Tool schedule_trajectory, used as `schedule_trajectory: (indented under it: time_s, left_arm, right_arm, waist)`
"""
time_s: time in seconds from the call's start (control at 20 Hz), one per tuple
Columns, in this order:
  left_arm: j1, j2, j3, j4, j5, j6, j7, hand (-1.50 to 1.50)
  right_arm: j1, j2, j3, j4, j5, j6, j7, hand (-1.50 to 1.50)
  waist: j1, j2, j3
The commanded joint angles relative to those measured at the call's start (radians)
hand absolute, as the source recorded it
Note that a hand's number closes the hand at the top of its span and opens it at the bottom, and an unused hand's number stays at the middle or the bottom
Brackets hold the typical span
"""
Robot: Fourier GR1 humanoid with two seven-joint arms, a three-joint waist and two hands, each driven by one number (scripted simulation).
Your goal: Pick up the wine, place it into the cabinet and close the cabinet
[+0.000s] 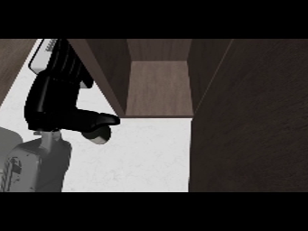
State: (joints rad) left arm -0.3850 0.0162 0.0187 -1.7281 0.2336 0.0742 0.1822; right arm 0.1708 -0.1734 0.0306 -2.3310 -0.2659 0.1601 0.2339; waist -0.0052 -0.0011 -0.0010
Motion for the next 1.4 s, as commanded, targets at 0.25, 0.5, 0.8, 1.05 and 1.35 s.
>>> schedule_trajectory:
  time_s: [0.25, 0.5, 0.8, 1.05, 1.35]
  left_arm:
    - [0.009, -0.015, -0.087, -0.040, -0.020, 0.079, 0.025, -1.50]
    - [0.119, -0.015, -0.106, -0.087, -0.024, 0.039, -0.008, -1.50]
    - [0.084, 0.017, -0.057, -0.114, -0.036, 0.043, 0.063, -1.50]
    - [0.191, 0.007, -0.091, -0.127, -0.063, 0.039, 0.024, -1.50]
    - [0.265, 0.023, -0.055, -0.129, -0.057, 0.009, -0.037, -1.50]
  right_arm:
    - [-0.017, 0.008, -0.034, -0.050, -0.034, 0.032, 0.077, -1.50]
    - [0.003, 0.047, 0.016, -0.099, 0.020, 0.012, 0.116, -1.50]
    - [-0.047, 0.035, -0.067, -0.062, -0.051, 0.042, 0.130, -1.50]
    - [-0.041, 0.040, -0.058, -0.118, -0.039, 0.034, 0.169, -1.50]
    - [-0.088, 0.035, -0.082, -0.091, -0.060, 0.038, 0.201, -1.50]
  waist:
    - [0.001, 0.000, 0.001]
    - [0.003, 0.000, 0.001]
    - [0.003, 0.000, 0.001]
    - [0.002, 0.000, 0.001]
    - [0.005, 0.001, 0.001]
